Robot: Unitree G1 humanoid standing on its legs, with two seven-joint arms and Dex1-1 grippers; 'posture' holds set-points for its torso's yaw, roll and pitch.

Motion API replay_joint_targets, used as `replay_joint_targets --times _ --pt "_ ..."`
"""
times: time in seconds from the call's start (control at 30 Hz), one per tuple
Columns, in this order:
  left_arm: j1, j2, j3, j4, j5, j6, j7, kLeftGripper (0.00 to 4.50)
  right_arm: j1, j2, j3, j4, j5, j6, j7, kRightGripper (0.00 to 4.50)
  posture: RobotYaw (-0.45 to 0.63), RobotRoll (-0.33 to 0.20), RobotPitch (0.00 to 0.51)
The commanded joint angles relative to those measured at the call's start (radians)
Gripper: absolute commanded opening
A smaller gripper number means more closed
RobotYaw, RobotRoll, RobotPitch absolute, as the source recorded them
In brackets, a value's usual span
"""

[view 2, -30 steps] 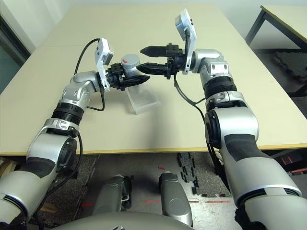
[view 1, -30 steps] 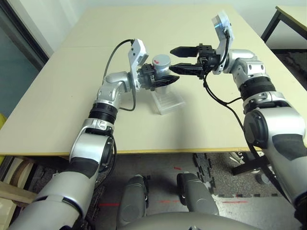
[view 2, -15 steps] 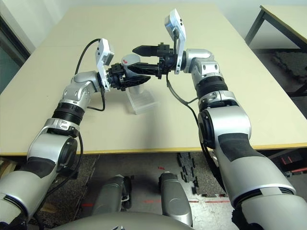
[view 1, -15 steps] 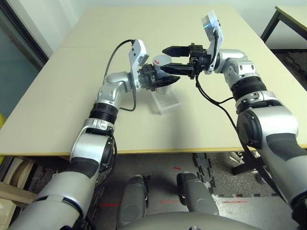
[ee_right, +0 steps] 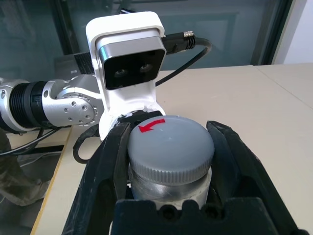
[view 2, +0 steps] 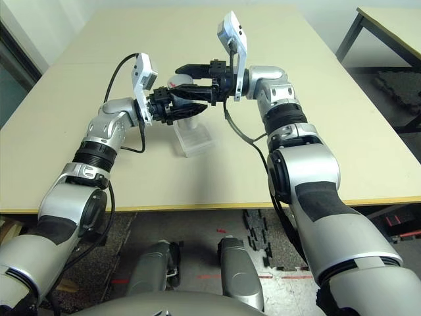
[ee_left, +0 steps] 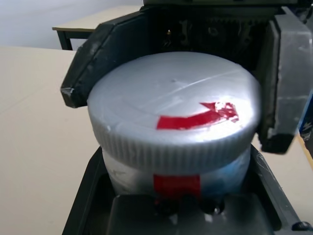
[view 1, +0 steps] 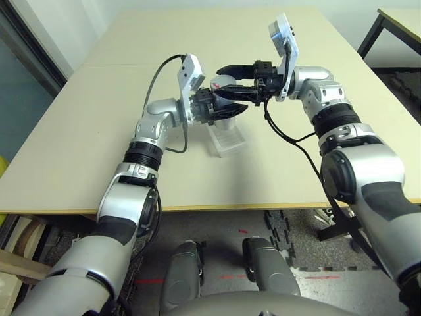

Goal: Pour the medicine from the bottle into the box.

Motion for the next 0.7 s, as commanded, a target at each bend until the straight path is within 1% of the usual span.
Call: replay_joint_targets --times 0.03,0.1,0.2,0.33,0.43,0.5,0.57,0.7 --pt "-0.006 -0.003 -0.012 -0.001 0.010 -0.001 -0.012 2.67 -0.005 -0.011 0.001 0.004 -0.002 -0.003 -0.009 2.59 -0.22 0.000 0.077" --pt "-0.006 -0.003 -0.012 0.000 0.010 -0.001 -0.012 2.67 -0.006 -0.010 -0.017 0.001 0.021 0.025 -0.006 2.59 -0.22 0.000 0.077" --pt "-0.004 -0.003 -0.011 -0.001 0.010 -0.001 -0.011 2.67 -0.018 -0.001 -0.086 -0.009 0.102 0.123 -0.015 2.59 -0.22 0.000 0.076" --pt "-0.004 -0.002 -0.009 0.001 0.009 -0.002 -0.008 2.67 -0.024 -0.002 -0.179 -0.041 0.205 0.254 -0.077 2.59 -0.22 0.000 0.076" --pt "0.000 0.000 -0.007 -0.002 0.008 -0.002 -0.005 2.67 -0.010 -0.010 -0.222 -0.072 0.248 0.308 -0.132 2.59 -0.22 0.000 0.072" --pt "0.002 0.003 -0.005 -0.004 0.007 -0.001 -0.002 2.67 0.008 -0.021 -0.235 -0.093 0.251 0.312 -0.192 2.59 -0.22 0.000 0.072" --pt "0.003 0.006 -0.001 -0.004 0.006 -0.001 0.002 2.67 0.036 -0.035 -0.218 -0.116 0.221 0.278 -0.243 2.59 -0.21 0.000 0.069" --pt "0.001 0.019 0.009 -0.002 0.006 -0.007 0.014 2.67 0.114 -0.066 -0.199 -0.156 0.163 0.224 -0.428 2.59 -0.21 0.000 0.067"
